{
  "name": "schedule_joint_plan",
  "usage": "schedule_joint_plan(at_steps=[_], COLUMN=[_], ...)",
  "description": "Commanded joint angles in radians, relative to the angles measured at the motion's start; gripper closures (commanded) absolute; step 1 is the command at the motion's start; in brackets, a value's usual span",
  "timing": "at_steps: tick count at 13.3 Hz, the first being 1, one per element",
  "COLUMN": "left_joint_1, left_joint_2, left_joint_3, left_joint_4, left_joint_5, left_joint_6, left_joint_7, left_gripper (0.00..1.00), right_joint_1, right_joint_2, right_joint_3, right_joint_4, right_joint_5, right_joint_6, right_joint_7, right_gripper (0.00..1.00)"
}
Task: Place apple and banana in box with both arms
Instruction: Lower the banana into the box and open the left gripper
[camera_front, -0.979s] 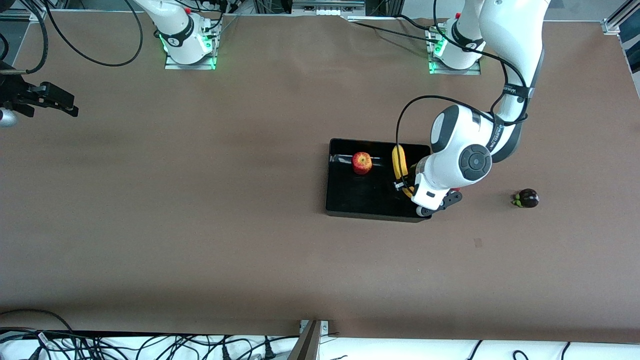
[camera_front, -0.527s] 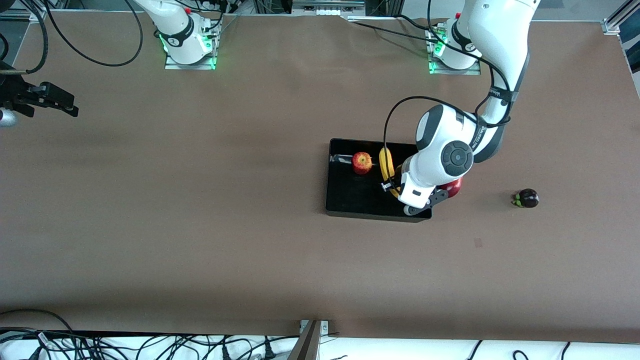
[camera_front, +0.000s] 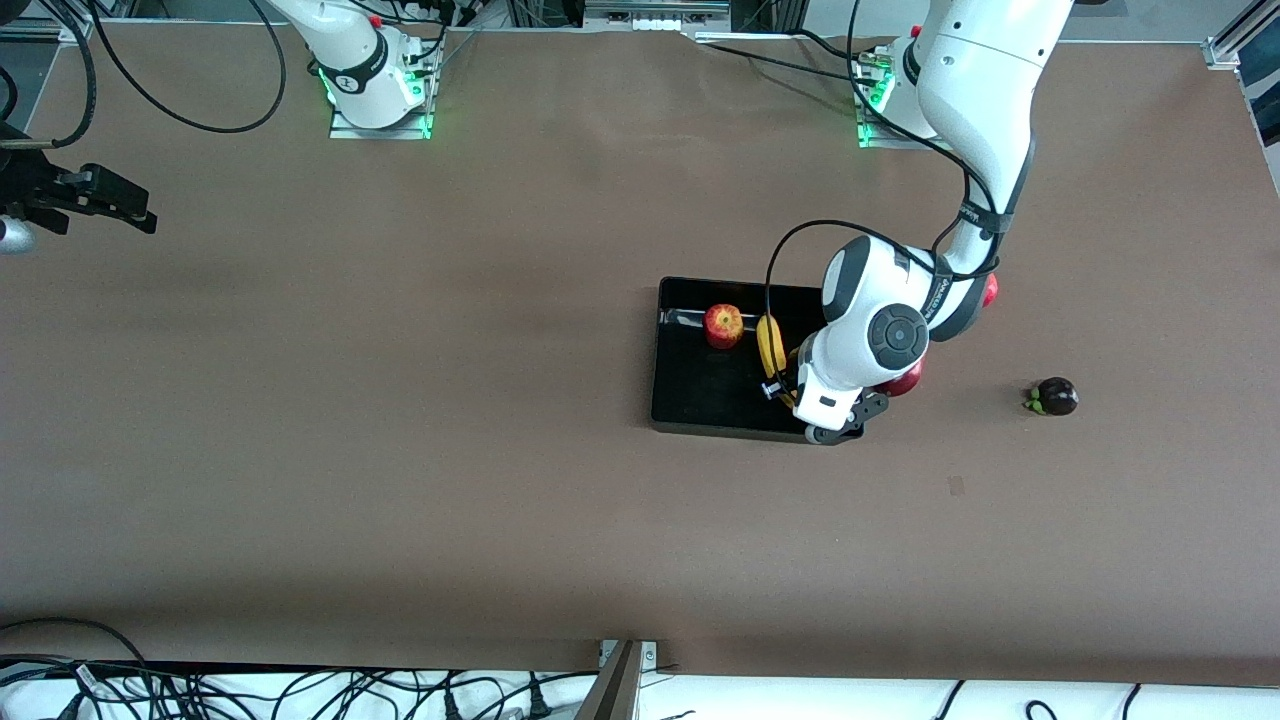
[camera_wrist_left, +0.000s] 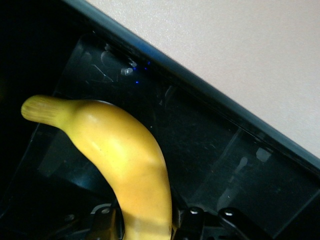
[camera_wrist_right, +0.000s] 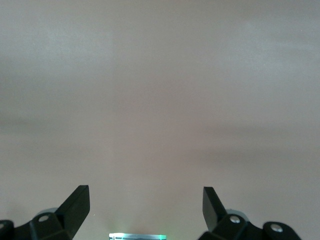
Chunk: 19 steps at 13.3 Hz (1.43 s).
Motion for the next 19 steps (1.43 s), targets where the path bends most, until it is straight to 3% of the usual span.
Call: schedule_joint_plan(at_steps=[1, 15, 16, 18, 19], left_joint_1=[0.000, 0.003, 0.003, 0.003, 0.003], left_joint_2=[0.015, 0.049, 0.049, 0.049, 0.049], left_joint_3=[0.001, 0.001, 0.001, 0.001, 0.001], left_joint_4=[-0.001, -0.001, 0.000, 0.000, 0.000], left_joint_5=[-0.003, 0.033, 0.033, 0.044, 0.047], left_joint_6=[0.026, 0.069, 0.069, 0.069, 0.068], left_joint_7=[0.007, 0.013, 0.013, 0.013, 0.013], left_gripper=[1.00, 0.99, 0.89, 0.58, 0.37], right_joint_1=[0.004, 0.004, 0.004, 0.004, 0.004], right_joint_2=[-0.001, -0.001, -0.001, -0.001, -0.001], right_joint_3=[-0.002, -0.002, -0.002, -0.002, -0.002], right_joint_4=[0.009, 0.009, 0.009, 0.009, 0.009], right_joint_5=[0.017, 0.017, 0.017, 0.017, 0.017], right_joint_6=[-0.013, -0.013, -0.013, -0.013, -0.013], right_joint_7=[0.006, 0.006, 0.006, 0.006, 0.006], right_gripper=[0.00, 0.00, 0.00, 0.00, 0.00])
